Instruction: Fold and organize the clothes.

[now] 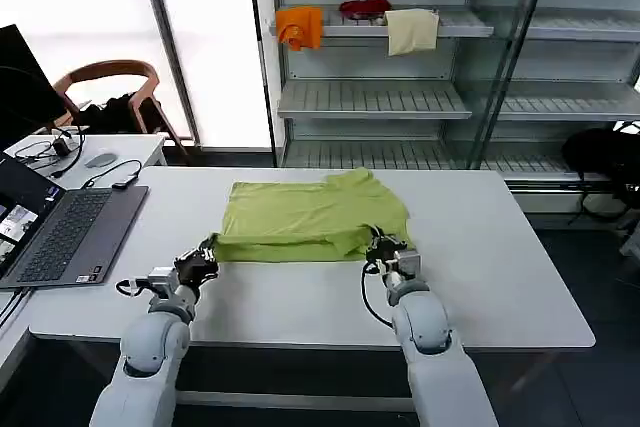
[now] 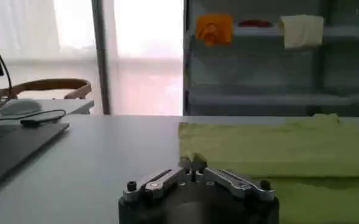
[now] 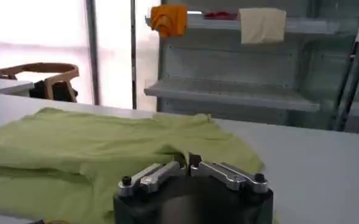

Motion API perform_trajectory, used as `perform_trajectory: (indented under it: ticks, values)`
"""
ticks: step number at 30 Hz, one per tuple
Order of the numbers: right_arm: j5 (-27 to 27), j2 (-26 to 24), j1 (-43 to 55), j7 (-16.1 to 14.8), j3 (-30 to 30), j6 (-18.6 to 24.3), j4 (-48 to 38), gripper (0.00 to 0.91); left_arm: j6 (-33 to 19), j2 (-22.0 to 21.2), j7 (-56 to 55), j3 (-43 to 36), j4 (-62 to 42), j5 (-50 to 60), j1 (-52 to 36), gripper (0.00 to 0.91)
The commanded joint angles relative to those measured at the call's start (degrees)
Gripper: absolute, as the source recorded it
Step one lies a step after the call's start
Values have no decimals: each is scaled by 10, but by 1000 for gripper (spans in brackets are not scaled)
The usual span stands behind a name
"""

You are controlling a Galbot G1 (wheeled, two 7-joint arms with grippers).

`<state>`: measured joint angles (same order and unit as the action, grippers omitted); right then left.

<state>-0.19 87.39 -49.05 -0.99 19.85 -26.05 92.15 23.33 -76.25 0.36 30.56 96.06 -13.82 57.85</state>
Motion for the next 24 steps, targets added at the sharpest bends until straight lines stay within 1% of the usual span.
perform_trajectory:
  ticks: [1, 5, 10, 13, 18, 24]
  values:
    - [-9, 5, 39, 1, 2, 7, -48, 907, -2, -1, 2, -6, -34, 14, -23, 907]
    - [-8, 6, 50, 5, 5, 19, -64, 907, -3, -2, 1, -8, -30, 26, -27, 907]
    - [-7, 3, 64, 5, 6, 21, -73, 907, -2, 1, 1, -7, -17, 25, -30, 907]
    - [-3, 0, 65, 7, 9, 17, -65, 907, 0, 4, 0, -5, -7, 24, -31, 907]
    - [23, -15, 59, 16, 22, 4, -33, 907, 6, 6, -2, -5, 10, 22, -23, 907]
    - [31, -32, 57, 14, 31, -4, -21, 907, 7, 4, -2, -5, 23, 22, -5, 907]
